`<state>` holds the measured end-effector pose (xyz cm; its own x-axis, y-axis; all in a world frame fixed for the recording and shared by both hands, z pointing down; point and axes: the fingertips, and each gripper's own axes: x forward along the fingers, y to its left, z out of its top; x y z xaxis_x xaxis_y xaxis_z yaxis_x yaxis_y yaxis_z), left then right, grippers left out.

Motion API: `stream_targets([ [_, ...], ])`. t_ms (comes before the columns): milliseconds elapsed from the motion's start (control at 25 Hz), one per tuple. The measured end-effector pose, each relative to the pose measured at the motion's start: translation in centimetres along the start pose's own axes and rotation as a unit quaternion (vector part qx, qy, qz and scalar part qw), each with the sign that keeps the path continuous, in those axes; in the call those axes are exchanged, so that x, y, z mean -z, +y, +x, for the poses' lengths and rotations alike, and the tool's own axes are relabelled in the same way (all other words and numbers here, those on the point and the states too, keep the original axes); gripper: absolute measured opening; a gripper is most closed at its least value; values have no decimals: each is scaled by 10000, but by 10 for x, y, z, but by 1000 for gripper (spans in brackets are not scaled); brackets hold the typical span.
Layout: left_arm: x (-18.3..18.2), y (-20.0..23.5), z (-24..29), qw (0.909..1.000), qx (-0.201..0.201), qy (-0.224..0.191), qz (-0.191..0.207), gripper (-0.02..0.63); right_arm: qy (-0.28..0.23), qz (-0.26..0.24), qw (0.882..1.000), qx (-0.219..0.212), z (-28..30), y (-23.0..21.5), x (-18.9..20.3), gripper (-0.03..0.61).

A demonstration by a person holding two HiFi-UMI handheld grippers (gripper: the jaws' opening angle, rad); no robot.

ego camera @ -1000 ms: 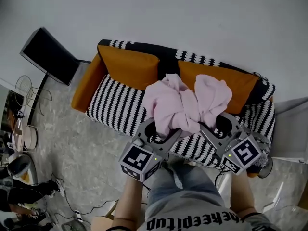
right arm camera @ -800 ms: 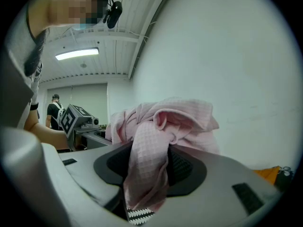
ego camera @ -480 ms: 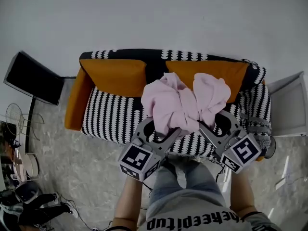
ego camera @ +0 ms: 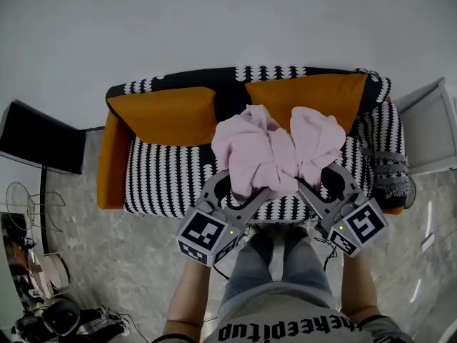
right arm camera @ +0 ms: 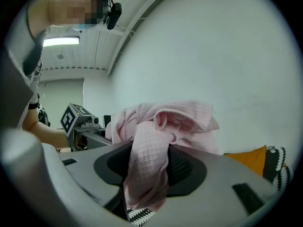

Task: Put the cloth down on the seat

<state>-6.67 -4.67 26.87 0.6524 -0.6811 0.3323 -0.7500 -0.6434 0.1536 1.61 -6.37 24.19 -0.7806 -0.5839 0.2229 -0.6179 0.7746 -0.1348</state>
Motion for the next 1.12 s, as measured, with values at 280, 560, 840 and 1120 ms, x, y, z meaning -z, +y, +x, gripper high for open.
stream_targets([
  [280,20,12,3,9993,326,166,60,287,78,185,9994,289,12,4,23,210],
  [560,44,25,17,9983,488,330,46,288,208,340,9981,475,25,-4,47,210],
  [840,69,32,31,9974,530,487,-44,288,347,459,9968,555,35,-13,73,210],
  [1120,110,42,51,9966,499,638,-167,288,539,599,9953,535,49,-26,118,210],
])
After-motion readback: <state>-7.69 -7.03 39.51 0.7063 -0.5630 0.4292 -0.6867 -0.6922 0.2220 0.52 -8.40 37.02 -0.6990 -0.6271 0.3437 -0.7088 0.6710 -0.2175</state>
